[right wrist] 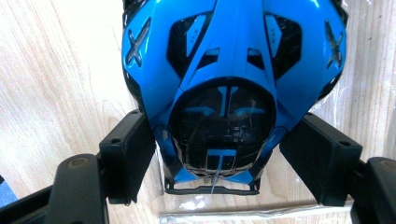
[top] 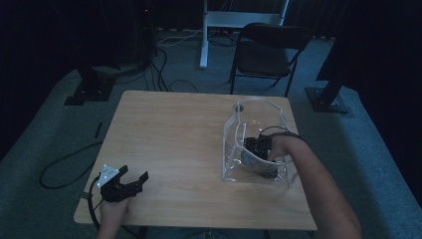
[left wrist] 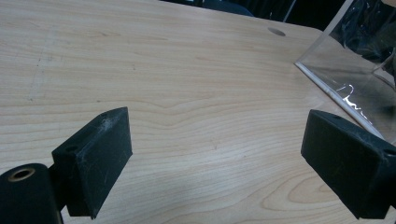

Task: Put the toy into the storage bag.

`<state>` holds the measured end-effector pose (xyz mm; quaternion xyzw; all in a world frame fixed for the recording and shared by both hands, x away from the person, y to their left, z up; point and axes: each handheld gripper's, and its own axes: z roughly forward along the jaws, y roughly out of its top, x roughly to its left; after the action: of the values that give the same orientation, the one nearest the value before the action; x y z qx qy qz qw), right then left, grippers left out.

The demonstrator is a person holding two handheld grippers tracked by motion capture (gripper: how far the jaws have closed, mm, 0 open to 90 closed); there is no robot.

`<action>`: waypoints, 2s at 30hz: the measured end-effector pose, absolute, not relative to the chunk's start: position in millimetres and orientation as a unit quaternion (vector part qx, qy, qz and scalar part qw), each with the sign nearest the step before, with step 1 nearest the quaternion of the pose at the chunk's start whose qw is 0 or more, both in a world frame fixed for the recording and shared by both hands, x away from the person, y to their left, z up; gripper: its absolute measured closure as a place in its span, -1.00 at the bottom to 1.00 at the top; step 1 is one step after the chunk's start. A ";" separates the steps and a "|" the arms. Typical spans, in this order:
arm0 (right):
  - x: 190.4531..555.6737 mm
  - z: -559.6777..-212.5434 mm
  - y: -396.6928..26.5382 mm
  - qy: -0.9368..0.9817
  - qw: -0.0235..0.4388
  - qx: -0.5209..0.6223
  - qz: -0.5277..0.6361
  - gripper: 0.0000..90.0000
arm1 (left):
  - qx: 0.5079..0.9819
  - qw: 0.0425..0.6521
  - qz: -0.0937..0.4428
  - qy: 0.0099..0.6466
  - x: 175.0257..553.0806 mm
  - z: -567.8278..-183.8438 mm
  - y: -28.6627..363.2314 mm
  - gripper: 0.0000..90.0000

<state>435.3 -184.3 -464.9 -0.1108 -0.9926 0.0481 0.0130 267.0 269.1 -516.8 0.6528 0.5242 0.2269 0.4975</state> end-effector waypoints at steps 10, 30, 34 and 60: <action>434.5 -466.9 -183.5 -0.992 0.014 -0.115 0.057 -0.42 | 0.652 0.497 0.228 0.525 266.8 -516.7 270.1 -0.79; 433.8 -466.0 -185.9 -0.989 0.012 -0.131 0.065 -0.67 | 0.646 0.508 0.233 0.521 265.2 -514.8 271.7 -0.79; 432.8 -463.3 -185.7 -0.988 0.006 -0.141 0.067 -0.72 | 0.648 0.507 0.232 0.518 265.3 -514.7 270.8 -0.80; 428.3 -408.6 -192.9 -0.987 -0.036 -0.153 -0.044 -0.77 | 0.645 0.510 0.236 0.518 263.9 -513.4 271.5 -0.79</action>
<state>428.3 -192.9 -408.6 -0.1529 -0.9866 -0.0438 -0.0360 263.9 271.5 -513.4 0.6451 0.5182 0.2358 0.5097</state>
